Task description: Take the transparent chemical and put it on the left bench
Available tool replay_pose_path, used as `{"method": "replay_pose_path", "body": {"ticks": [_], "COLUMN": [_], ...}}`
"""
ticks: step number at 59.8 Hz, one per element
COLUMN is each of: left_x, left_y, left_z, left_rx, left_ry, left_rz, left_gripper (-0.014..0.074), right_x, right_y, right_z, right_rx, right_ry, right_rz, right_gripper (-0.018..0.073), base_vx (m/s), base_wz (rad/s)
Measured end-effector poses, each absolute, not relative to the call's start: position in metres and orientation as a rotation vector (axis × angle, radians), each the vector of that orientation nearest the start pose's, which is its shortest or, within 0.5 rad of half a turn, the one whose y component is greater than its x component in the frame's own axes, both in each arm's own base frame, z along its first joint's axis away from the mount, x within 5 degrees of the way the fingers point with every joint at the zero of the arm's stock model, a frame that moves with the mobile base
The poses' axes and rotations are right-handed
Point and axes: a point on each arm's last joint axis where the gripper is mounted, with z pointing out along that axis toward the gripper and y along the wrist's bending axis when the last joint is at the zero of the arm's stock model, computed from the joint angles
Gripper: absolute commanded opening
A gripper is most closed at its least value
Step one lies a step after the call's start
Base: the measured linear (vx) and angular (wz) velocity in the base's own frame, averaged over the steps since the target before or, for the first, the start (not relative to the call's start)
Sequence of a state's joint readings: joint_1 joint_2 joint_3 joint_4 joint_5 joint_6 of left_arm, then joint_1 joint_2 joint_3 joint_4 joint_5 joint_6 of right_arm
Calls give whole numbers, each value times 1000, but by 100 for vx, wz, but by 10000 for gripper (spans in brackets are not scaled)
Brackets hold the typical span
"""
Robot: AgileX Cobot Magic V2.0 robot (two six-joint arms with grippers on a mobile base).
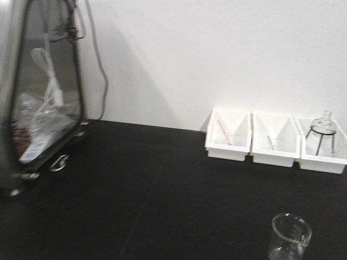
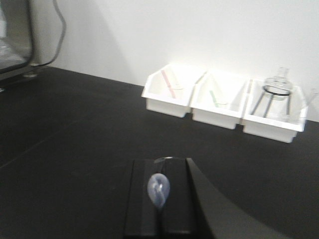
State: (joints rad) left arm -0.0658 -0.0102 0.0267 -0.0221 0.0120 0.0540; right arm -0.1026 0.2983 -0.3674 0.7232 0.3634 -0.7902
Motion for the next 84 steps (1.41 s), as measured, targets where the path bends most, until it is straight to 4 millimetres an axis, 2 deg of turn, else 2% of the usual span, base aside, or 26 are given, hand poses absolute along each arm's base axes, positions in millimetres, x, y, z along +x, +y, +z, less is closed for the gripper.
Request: {"method": "replay_pose_path", "body": {"ticks": [37,74,84], "left_x": [57,57,57], "left_y": [-4,-4,-4], "left_z": [204,204,204], "left_rx": [74,74,74], "left_ry": [1510,1510,1510], "left_rz": [-27,-27,-27], "left_gripper": [-3,-3,-3], "right_x": [75,75,77], "right_y": [14,14,14], "right_z": [293,293,296], "right_rx": [-175,-174,-96], "right_ry": [1680,1680,1659], "right_rz": [49,50,119], "right_gripper": [-1,-1,-1], "base_vx": [27,5,0], "base_wz": [-36,-5,1]}}
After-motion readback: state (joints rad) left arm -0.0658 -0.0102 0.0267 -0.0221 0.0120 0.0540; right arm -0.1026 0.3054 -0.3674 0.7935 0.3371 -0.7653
